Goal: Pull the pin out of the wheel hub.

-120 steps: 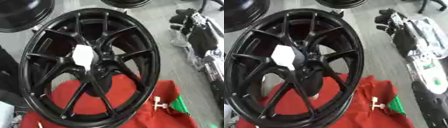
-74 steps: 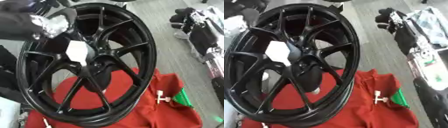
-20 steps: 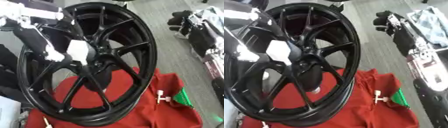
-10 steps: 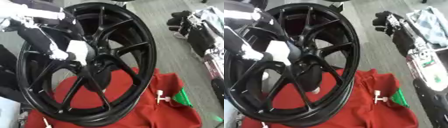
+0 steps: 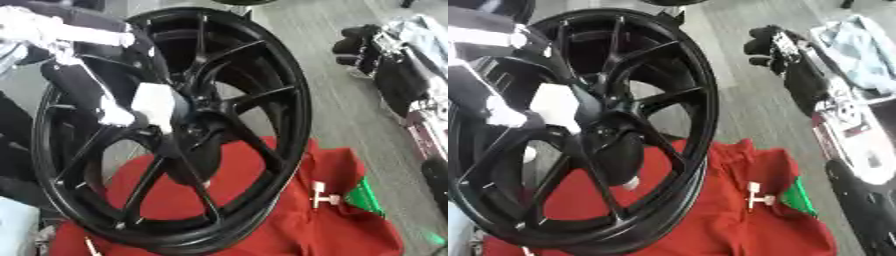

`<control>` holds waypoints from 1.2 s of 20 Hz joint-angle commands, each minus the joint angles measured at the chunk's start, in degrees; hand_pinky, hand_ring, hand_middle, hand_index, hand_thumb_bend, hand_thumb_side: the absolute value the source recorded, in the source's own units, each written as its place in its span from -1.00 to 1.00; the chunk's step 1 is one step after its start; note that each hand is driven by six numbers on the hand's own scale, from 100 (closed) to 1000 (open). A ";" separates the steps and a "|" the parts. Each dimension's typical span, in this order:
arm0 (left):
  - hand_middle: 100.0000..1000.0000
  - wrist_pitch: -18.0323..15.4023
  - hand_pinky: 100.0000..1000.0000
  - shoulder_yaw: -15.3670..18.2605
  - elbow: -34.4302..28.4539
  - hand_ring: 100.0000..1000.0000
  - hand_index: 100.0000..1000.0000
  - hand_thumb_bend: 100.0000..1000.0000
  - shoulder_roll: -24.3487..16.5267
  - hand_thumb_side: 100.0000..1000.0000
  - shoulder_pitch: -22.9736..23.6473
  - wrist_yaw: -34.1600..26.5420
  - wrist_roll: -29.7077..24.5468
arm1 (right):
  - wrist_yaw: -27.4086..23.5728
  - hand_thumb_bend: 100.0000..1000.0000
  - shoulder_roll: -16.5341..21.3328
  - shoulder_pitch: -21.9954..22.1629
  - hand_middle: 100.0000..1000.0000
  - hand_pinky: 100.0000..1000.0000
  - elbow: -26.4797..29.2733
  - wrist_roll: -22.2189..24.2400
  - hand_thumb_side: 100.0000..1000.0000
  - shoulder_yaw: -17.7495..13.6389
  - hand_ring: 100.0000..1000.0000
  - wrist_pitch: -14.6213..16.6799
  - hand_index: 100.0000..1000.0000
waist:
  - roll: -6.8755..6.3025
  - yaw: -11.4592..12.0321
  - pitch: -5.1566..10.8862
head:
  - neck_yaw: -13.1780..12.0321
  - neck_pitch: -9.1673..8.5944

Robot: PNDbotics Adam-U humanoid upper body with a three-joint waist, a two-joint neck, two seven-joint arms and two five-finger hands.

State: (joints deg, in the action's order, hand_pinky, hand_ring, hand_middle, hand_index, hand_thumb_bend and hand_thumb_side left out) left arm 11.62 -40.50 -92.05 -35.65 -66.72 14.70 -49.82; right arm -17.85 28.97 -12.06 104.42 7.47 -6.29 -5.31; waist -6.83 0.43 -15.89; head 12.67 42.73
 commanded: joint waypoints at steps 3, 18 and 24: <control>0.49 -0.84 0.78 0.09 1.31 0.68 0.62 -0.36 0.72 -0.88 -1.25 3.26 1.83 | 0.35 -1.00 1.19 -0.53 0.26 0.66 0.58 0.30 0.49 -0.16 0.59 0.08 0.51 | 0.46 -0.12 0.93 | -0.26 -0.35; 0.02 1.83 0.57 -0.31 1.24 0.37 -0.07 -0.76 1.02 -1.00 -1.10 0.96 4.95 | 0.44 -1.00 1.24 -0.54 0.26 0.66 0.43 0.21 0.50 -0.20 0.59 -0.05 0.52 | 0.40 -0.13 0.88 | -0.47 0.04; -0.08 2.22 0.52 1.71 -2.80 0.30 -0.38 -0.86 -1.23 -1.00 -0.86 0.83 6.42 | 0.38 -1.00 1.26 -0.51 0.26 0.66 0.51 0.05 0.50 -0.29 0.58 -0.02 0.52 | 0.37 -0.04 0.90 | -0.48 0.16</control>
State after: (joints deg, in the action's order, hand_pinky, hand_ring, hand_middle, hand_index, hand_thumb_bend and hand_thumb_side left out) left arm 13.79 -40.80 -93.15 -34.66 -66.52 15.82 -44.12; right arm -17.81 28.97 -12.07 104.39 7.68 -6.29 -5.36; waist -6.83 0.38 -16.02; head 12.24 42.79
